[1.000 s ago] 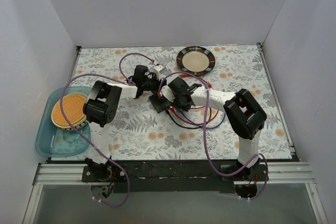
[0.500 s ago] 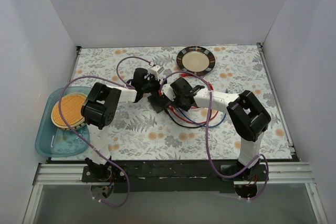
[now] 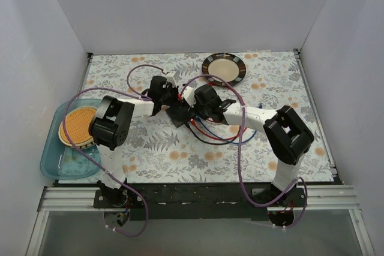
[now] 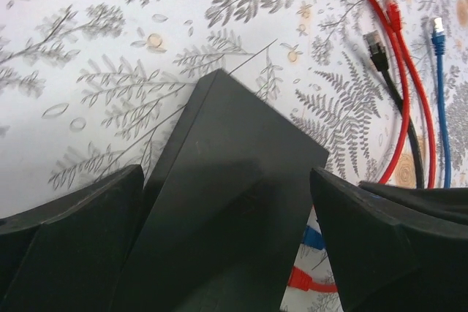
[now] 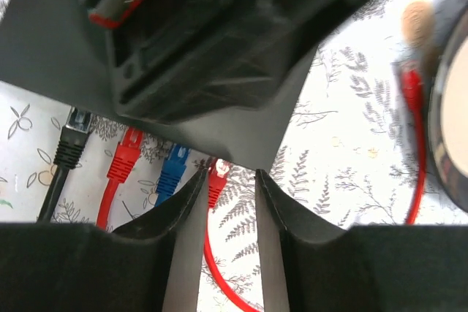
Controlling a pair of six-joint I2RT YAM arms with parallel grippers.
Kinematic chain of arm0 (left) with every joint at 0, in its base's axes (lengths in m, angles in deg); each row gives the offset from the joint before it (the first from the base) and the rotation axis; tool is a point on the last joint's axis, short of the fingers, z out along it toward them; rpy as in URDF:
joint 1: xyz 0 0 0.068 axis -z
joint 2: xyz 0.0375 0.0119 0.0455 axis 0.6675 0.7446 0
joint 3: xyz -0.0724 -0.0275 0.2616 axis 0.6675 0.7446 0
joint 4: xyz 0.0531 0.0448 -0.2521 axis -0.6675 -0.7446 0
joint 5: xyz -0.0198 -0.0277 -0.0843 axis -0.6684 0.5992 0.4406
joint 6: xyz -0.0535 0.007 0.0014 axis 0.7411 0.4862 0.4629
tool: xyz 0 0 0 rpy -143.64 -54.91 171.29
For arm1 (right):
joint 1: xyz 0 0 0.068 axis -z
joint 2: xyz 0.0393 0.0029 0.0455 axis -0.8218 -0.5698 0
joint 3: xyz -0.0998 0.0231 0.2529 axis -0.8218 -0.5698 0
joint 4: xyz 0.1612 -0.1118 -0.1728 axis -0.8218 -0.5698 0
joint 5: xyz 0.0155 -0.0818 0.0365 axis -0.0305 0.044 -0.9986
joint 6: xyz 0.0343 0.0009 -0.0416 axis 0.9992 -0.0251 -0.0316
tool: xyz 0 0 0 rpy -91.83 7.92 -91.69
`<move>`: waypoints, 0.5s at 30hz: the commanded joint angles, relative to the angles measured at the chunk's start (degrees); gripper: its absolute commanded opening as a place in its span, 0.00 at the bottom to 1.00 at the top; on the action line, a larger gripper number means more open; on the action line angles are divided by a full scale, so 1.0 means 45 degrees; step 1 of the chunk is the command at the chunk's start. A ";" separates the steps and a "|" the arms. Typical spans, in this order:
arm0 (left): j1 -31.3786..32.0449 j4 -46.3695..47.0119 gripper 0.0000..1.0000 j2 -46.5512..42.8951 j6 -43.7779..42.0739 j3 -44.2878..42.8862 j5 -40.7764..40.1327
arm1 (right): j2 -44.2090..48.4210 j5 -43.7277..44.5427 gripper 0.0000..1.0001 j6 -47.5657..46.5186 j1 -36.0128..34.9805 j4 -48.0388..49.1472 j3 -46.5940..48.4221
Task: Insert the plug into the switch port
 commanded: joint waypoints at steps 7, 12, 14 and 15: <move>-0.0162 -0.1157 0.98 -0.3479 0.0833 0.1368 -0.2864 | 0.2441 0.0632 0.54 0.0984 -0.0055 0.1069 -0.1261; -0.0162 -0.1841 0.98 -0.5685 0.0911 0.2013 -0.3335 | 0.4624 0.0769 0.74 0.1941 -0.0055 0.1342 -0.2159; -0.0162 -0.2133 0.98 -0.6974 0.1008 0.2403 -0.3375 | 0.5330 0.0866 0.80 0.2468 -0.0055 0.1401 -0.2647; -0.0162 -0.2270 0.98 -0.7442 0.1009 0.2541 -0.3394 | 0.6011 0.0886 0.85 0.2624 -0.0055 0.1362 -0.2765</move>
